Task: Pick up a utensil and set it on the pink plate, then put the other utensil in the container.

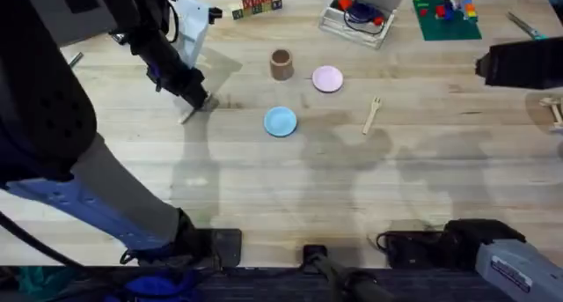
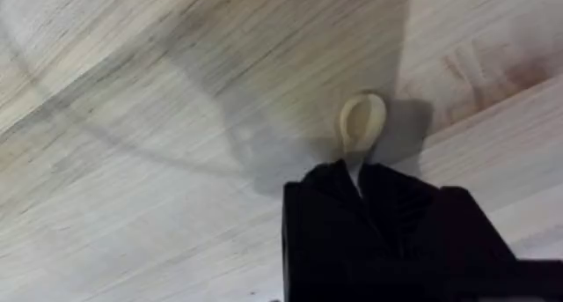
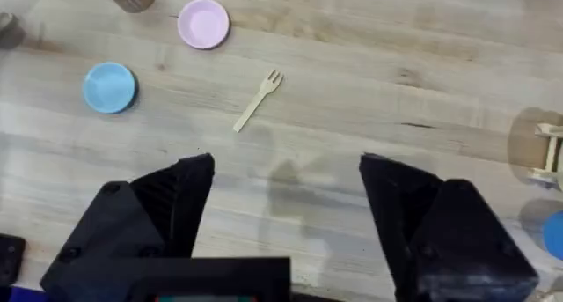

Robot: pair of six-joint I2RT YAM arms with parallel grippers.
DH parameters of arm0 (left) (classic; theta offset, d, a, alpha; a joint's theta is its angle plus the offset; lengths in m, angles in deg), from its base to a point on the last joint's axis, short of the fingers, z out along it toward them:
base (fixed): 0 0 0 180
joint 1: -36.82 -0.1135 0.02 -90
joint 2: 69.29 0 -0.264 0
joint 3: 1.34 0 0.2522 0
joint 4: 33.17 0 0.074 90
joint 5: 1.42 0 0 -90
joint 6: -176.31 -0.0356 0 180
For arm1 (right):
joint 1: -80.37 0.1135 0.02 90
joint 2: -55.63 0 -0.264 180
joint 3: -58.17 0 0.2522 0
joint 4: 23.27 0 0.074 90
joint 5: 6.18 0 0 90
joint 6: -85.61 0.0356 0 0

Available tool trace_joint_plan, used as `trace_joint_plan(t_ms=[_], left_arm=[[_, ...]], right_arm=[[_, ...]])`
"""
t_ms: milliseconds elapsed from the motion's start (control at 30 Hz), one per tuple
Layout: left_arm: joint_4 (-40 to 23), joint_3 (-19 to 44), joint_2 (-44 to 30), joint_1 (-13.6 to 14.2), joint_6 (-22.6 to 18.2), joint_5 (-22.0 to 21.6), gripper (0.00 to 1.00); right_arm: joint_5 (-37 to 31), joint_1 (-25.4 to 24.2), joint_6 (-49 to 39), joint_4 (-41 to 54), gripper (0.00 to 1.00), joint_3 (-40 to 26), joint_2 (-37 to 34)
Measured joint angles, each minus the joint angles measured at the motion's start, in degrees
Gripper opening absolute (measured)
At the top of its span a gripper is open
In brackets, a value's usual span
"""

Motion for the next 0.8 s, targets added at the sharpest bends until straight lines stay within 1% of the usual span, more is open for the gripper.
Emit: trace_joint_plan(t_ms=[367, 600, 800], left_arm=[[-0.22, 0.11, 0.0, 0.0, 0.22, 0.04, 0.044], [-0.76, 0.46, 0.0, 0.0, 1.86, 0.14, 0.042], [-4.74, 2.12, 0.79, 0.02, 3.07, 1.33, 0.043]], right_arm=[[0.0, 0.0, 0.0, 0.0, 0.996, 0.0, 0.0], [0.0, 0.0, 0.0, 0.0, 0.996, 0.0, 0.0], [0.0, 0.0, 0.0, 0.0, 0.996, 0.0, 0.0]])
